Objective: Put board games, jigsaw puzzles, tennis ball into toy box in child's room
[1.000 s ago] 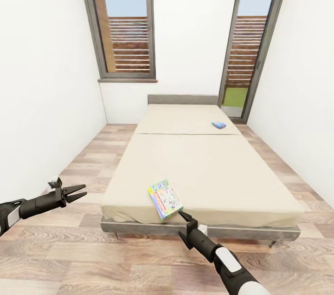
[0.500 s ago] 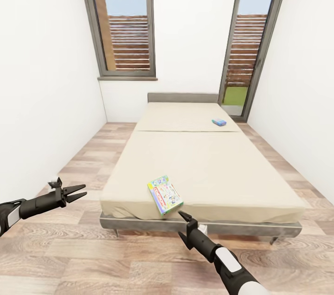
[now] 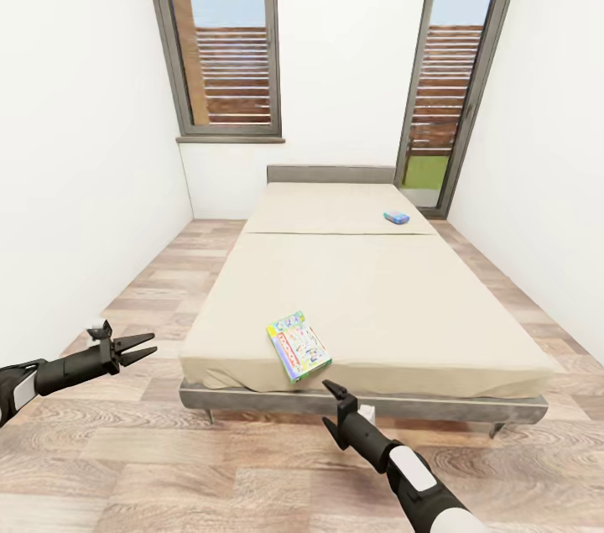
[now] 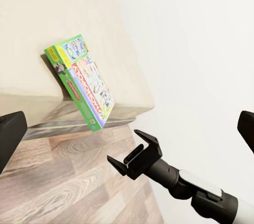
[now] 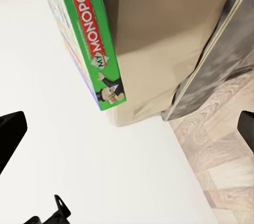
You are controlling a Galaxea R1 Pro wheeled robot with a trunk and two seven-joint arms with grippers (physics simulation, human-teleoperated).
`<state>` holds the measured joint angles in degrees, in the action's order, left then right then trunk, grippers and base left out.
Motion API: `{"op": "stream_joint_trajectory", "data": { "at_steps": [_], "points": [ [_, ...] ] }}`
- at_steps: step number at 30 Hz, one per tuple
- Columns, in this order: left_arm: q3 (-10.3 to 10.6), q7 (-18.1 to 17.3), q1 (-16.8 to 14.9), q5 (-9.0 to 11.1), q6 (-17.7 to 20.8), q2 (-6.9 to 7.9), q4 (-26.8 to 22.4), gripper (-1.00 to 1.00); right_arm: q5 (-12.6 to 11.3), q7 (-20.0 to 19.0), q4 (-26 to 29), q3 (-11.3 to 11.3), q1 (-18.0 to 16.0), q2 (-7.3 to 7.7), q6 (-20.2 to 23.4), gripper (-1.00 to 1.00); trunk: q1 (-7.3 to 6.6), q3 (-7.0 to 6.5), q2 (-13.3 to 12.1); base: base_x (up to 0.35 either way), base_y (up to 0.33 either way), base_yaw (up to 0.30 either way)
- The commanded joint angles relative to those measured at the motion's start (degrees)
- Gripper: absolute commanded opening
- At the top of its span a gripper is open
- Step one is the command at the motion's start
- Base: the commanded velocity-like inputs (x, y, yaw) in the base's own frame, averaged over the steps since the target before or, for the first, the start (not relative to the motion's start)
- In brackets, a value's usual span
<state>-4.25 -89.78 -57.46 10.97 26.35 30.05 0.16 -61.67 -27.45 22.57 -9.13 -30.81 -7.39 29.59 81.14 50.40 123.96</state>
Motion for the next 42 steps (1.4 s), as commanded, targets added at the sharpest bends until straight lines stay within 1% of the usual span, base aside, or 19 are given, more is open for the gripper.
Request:
{"op": "stream_joint_trajectory", "data": {
  "at_steps": [1,8,11,17,21,27,42],
  "points": [
    [-0.4,-0.2,0.0,-0.4,0.6,0.01,0.0,1.0,-0.2,0.0,0.2,-0.3,0.0,-0.04,0.5,1.0,-0.01,0.05,0.0,0.0,0.0,0.0],
    [-0.4,-0.2,0.0,-0.4,0.6,0.01,0.0,1.0,-0.1,-0.3,1.6,-0.1,0.0,0.0,-0.4,1.0,-0.01,0.05,0.0,0.0,0.0,0.0],
    [-0.4,-0.2,0.0,-0.4,0.6,0.01,0.0,1.0,0.0,-0.7,1.8,0.4,0.0,0.0,-1.0,1.0,-0.01,0.05,0.0,0.0,0.0,0.0],
    [-0.3,-0.2,0.0,-0.4,0.6,0.01,0.0,1.0,0.0,-1.2,1.9,4.4,0.0,0.27,-2.6,1.0,-0.01,0.05,0.0,0.073,0.006,0.0],
    [-0.4,-0.2,0.0,-0.4,0.5,0.01,0.0,1.0,0.0,-1.3,1.9,5.3,0.0,0.33,-2.8,1.0,-0.01,0.05,0.0,0.225,0.038,0.0],
    [-0.3,-0.2,0.0,-0.4,0.4,0.01,0.0,1.0,0.0,-1.3,1.9,5.7,0.0,0.38,-2.9,1.0,-0.01,0.05,0.0,0.103,0.011,0.0],
    [-0.4,-0.2,0.0,-0.4,0.4,0.01,0.0,1.0,0.0,-1.3,1.9,5.8,0.0,0.44,-2.9,1.0,-0.01,0.05,0.0,0.007,0.001,0.0]
  ]
}}
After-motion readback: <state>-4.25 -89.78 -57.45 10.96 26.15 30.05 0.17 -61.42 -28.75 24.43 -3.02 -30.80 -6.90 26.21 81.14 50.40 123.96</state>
